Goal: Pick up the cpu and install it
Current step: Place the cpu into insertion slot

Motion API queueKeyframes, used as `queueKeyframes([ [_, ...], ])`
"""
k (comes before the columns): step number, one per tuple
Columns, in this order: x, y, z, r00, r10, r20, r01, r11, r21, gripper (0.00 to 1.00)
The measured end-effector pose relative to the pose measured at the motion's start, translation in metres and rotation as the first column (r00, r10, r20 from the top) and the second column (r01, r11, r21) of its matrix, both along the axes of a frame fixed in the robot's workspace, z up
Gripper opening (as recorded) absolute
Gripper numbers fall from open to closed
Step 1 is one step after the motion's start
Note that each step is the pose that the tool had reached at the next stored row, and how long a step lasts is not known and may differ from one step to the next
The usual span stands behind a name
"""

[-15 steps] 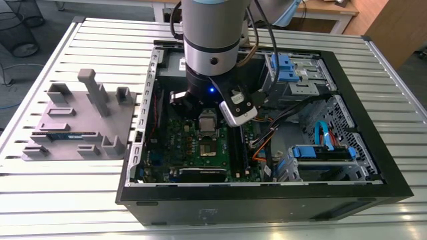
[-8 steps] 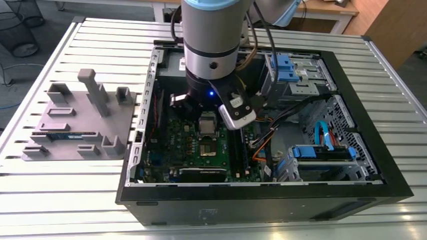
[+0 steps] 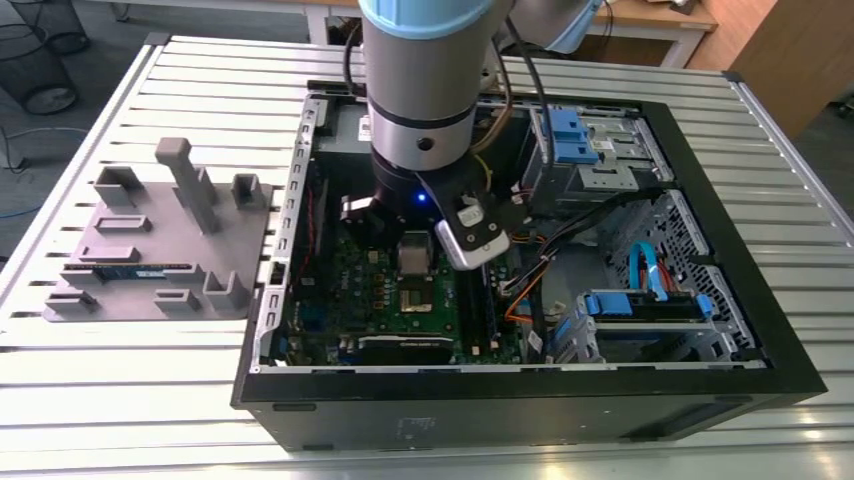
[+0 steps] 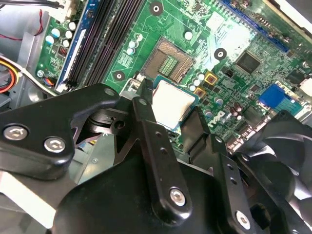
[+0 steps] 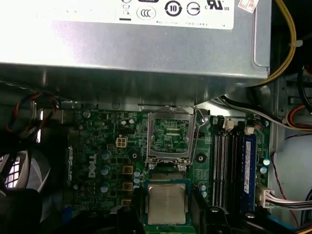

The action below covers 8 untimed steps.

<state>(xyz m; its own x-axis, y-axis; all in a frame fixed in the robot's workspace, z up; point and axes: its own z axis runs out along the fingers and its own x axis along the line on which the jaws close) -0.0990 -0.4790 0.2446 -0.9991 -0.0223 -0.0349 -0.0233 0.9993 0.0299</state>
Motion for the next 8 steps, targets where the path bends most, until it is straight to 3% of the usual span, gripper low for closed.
queueKeyframes([
  [8, 0.0000, -0.0025, -0.0058, 0.9999, -0.013, 0.0000, 0.013, 0.9999, -0.0001, 0.47],
])
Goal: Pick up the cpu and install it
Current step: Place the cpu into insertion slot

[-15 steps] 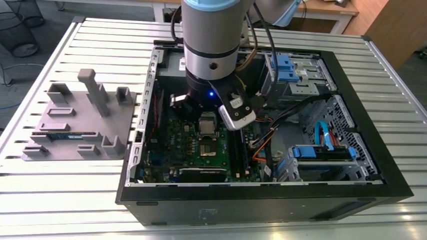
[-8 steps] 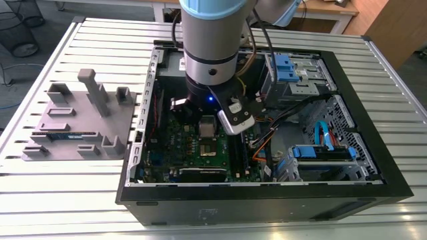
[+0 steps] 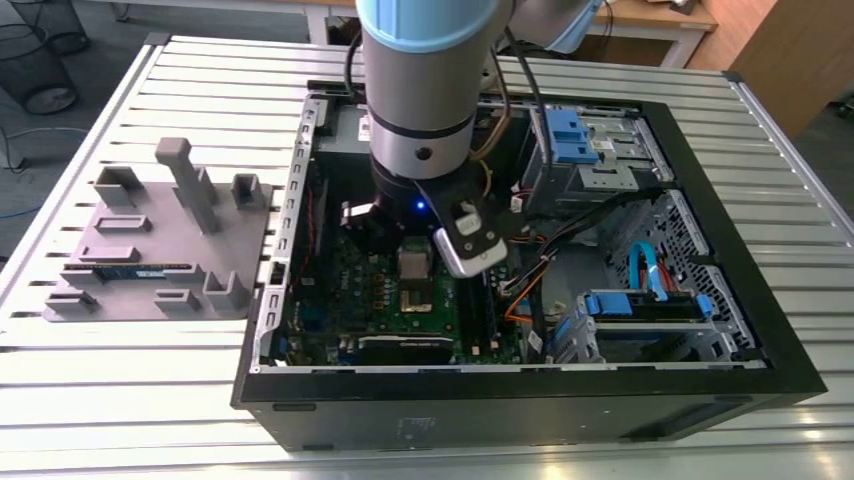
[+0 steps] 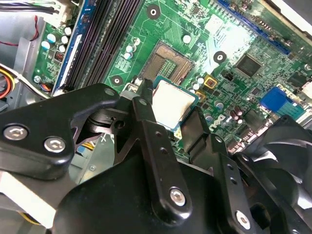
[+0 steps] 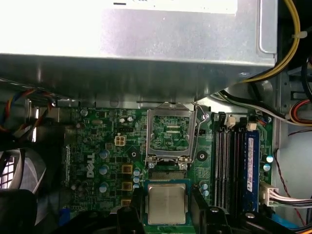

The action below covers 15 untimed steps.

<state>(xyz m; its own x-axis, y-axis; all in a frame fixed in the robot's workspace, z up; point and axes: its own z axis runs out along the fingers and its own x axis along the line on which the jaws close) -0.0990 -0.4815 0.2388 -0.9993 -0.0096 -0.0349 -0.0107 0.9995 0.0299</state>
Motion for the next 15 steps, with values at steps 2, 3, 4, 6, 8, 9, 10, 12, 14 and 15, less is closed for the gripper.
queueKeyframes([
  [2, 0.0000, -0.0002, -0.0009, 1.0000, -0.003, 0.0001, 0.003, 1.0000, 0.0000, 0.47],
  [3, 0.0000, -0.0003, -0.0013, 1.0000, -0.003, 0.0000, 0.003, 1.0000, 0.0000, 0.47],
  [4, 0.0000, -0.0004, -0.0016, 1.0000, -0.004, 0.0000, 0.004, 1.0000, 0.0000, 0.47],
  [6, 0.0000, -0.0004, -0.0020, 1.0000, -0.005, 0.0000, 0.005, 1.0000, -0.0001, 0.47],
  [8, 0.0000, -0.0005, -0.0029, 1.0000, -0.006, 0.0001, 0.006, 1.0000, 0.0001, 0.47],
  [9, 0.0000, -0.0006, -0.0034, 1.0000, -0.007, 0.0001, 0.007, 1.0000, 0.0002, 0.47],
  [10, 0.0000, -0.0007, -0.0039, 1.0000, -0.008, 0.0000, 0.008, 1.0000, 0.0000, 0.47],
  [12, 0.0000, -0.0011, -0.0050, 1.0000, -0.010, 0.0000, 0.010, 1.0000, 0.0000, 0.47],
  [14, 0.0000, -0.0013, -0.0063, 0.9999, -0.011, 0.0000, 0.011, 0.9999, 0.0000, 0.47],
  [15, 0.0000, -0.0014, -0.0071, 0.9999, -0.012, 0.0000, 0.012, 0.9999, 0.0000, 0.47],
])
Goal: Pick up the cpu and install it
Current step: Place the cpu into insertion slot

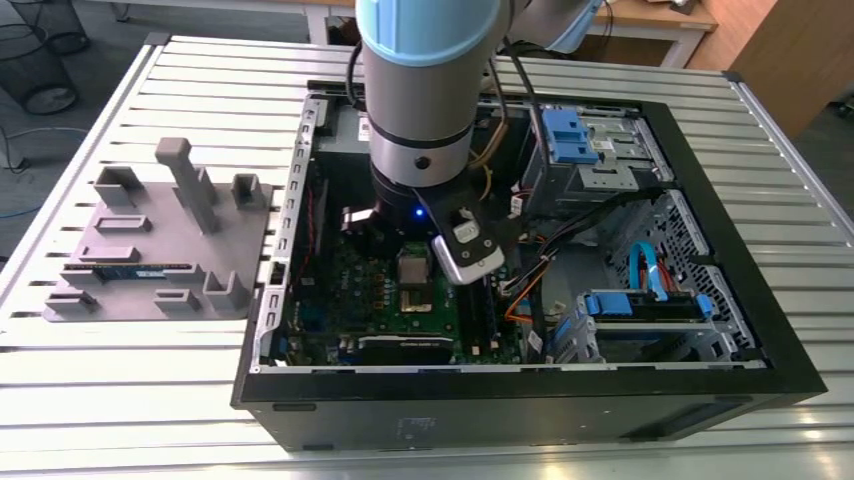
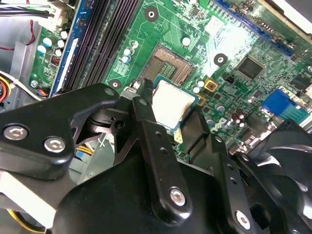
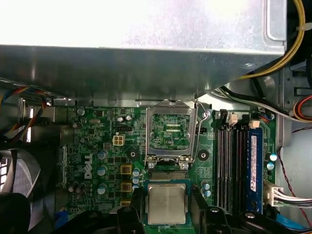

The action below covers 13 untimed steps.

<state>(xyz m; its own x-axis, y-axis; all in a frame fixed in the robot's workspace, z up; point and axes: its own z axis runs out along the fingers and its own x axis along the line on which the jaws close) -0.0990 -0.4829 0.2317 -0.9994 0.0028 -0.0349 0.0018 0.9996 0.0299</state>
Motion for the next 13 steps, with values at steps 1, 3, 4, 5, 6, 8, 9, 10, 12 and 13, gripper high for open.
queueKeyframes([
  [1, 0.0000, -0.0001, -0.0008, 1.0000, -0.001, 0.0000, 0.001, 1.0000, 0.0001, 0.47],
  [3, 0.0000, -0.0003, -0.0025, 1.0000, -0.003, 0.0000, 0.003, 1.0000, 0.0000, 0.47],
  [4, 0.0000, -0.0004, -0.0035, 1.0000, -0.005, 0.0000, 0.005, 1.0000, -0.0001, 0.47],
  [5, 0.0000, -0.0005, -0.0046, 1.0000, -0.007, 0.0000, 0.007, 1.0000, -0.0005, 0.47],
  [6, 0.0000, -0.0006, -0.0058, 1.0000, -0.008, 0.0000, 0.008, 1.0000, -0.0010, 0.47],
  [8, 0.0000, -0.0008, -0.0079, 0.9999, -0.011, 0.0001, 0.011, 0.9999, -0.0029, 0.47],
  [9, 0.0001, -0.0008, -0.0087, 0.9999, -0.012, 0.0001, 0.012, 0.9999, -0.0054, 0.47],
  [10, 0.0001, -0.0008, -0.0096, 0.9999, -0.013, 0.0001, 0.013, 0.9999, -0.0080, 0.47],
  [12, 0.0000, -0.0008, -0.0113, 0.9999, -0.014, 0.0002, 0.014, 0.9998, -0.0125, 0.47],
  [13, 0.0000, -0.0008, -0.0121, 0.9999, -0.015, 0.0003, 0.015, 0.9998, -0.0151, 0.47],
])
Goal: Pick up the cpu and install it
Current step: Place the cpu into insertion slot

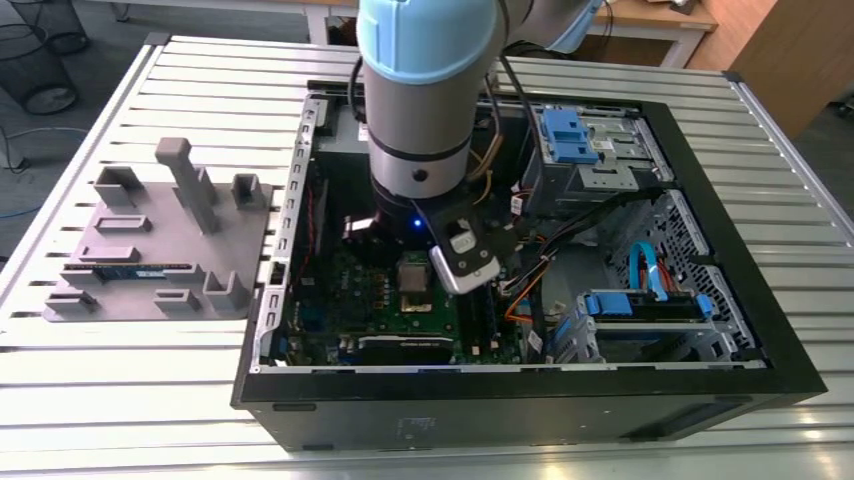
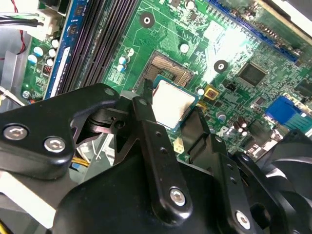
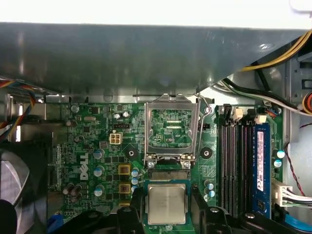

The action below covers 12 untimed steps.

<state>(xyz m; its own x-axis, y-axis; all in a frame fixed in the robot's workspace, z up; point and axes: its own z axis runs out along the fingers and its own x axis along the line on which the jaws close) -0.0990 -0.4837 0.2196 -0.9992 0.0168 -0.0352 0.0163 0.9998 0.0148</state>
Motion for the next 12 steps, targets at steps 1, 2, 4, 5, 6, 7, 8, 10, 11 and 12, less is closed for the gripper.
queueKeyframes([
  [1, 0.0000, 0.0000, -0.0007, 1.0000, 0.000, 0.0001, 0.000, 1.0000, -0.0027, 0.47],
  [2, 0.0000, 0.0000, -0.0013, 1.0000, 0.000, 0.0001, 0.000, 1.0000, -0.0058, 0.47],
  [4, 0.0000, 0.0000, -0.0029, 1.0000, -0.001, 0.0001, 0.001, 0.9999, -0.0130, 0.47],
  [5, 0.0000, 0.0000, -0.0038, 1.0000, -0.001, 0.0001, 0.001, 0.9999, -0.0162, 0.47],
  [6, 0.0000, 0.0000, -0.0048, 1.0000, -0.001, 0.0001, 0.001, 0.9998, -0.0188, 0.47],
  [7, 0.0000, 0.0000, -0.0056, 1.0000, -0.002, 0.0001, 0.002, 0.9998, -0.0212, 0.47],
  [8, 0.0000, 0.0000, -0.0061, 1.0000, -0.002, 0.0000, 0.002, 0.9998, -0.0217, 0.47],
  [10, -0.0001, 0.0000, -0.0064, 1.0000, -0.002, 0.0000, 0.002, 0.9998, -0.0221, 0.47],
  [11, 0.0000, 0.0000, -0.0066, 1.0000, -0.002, 0.0001, 0.002, 0.9998, -0.0219, 0.47],
  [12, 0.0000, 0.0000, -0.0067, 1.0000, -0.002, 0.0001, 0.002, 0.9998, -0.0219, 0.47],
])
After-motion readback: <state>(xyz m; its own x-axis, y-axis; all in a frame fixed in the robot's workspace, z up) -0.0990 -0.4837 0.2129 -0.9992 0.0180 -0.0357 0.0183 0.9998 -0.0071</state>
